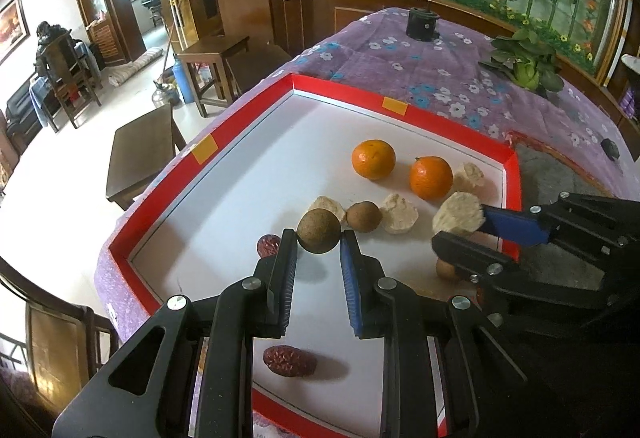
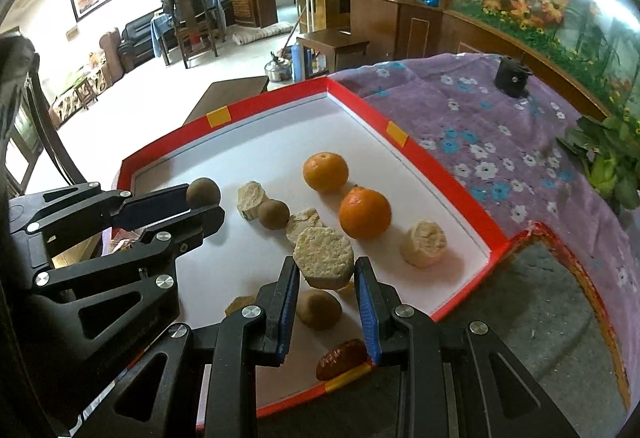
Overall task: Organize fruits
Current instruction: 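Lower into the tray and open the left gripper while the right opens too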
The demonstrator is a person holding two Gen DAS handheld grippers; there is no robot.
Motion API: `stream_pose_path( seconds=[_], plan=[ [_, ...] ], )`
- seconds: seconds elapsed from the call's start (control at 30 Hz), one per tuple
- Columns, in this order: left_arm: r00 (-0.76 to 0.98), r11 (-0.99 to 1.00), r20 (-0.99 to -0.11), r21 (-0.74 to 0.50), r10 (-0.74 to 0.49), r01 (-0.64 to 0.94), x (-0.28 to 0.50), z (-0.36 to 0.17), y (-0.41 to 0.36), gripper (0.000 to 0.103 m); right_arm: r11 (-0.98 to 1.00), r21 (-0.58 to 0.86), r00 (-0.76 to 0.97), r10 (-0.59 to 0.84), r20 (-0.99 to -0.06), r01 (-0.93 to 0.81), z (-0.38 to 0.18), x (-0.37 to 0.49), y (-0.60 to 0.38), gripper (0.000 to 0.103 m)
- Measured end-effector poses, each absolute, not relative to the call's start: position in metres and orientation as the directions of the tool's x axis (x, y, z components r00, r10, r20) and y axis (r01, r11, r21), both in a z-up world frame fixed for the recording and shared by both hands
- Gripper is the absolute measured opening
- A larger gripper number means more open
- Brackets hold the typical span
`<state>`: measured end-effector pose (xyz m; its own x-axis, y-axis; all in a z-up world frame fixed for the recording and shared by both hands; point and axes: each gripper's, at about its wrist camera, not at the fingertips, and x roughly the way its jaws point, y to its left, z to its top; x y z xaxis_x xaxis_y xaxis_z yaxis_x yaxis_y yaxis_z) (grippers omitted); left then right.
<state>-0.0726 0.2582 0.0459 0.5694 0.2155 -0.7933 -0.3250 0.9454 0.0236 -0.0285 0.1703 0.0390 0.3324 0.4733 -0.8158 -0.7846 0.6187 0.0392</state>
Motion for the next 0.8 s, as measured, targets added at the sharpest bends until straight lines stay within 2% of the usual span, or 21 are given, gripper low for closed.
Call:
stream_pose_path(
  seconds=[0.17,0.47,0.5,0.57,0.6,0.63,0.8],
  plan=[
    [0.558,0.939,-0.798,0.03,0.228,-0.342,-0.07,0.043,0.26,0.021,0.611,0.058,0.317,0.486,-0.814,-0.789,0.033,-0.027,0.173,0.028],
    [0.53,0.927,-0.808,0.05,0.257,-0.372,-0.07,0.038,0.263,0.022,0.627,0.085,0.317,0.5,-0.806,-0.774,0.04,-0.032,0.16,0.037],
    [0.53,0.926,-0.807,0.054,0.26,-0.373,-0.07,0.039,0.262,0.026,0.631,0.087,0.321,0.503,-0.802,-0.771,0.041,-0.033,0.157,0.037],
    [0.533,0.921,-0.795,0.079,0.289,-0.382,-0.073,0.041,0.26,0.044,0.642,0.091,0.335,0.51,-0.793,-0.761,0.045,-0.036,0.15,0.038],
    [0.541,0.919,-0.785,0.086,0.301,-0.386,-0.076,0.043,0.259,0.058,0.648,0.095,0.341,0.513,-0.788,-0.756,0.047,-0.037,0.147,0.038],
    [0.557,0.917,-0.772,0.085,0.307,-0.389,-0.079,0.047,0.257,0.061,0.655,0.101,0.349,0.519,-0.781,-0.749,0.05,-0.038,0.142,0.038],
    [0.586,0.914,-0.741,0.094,0.329,-0.394,-0.09,0.059,0.248,0.061,0.69,0.102,0.4,0.526,-0.751,-0.716,0.057,-0.049,0.12,0.046]
  ],
)
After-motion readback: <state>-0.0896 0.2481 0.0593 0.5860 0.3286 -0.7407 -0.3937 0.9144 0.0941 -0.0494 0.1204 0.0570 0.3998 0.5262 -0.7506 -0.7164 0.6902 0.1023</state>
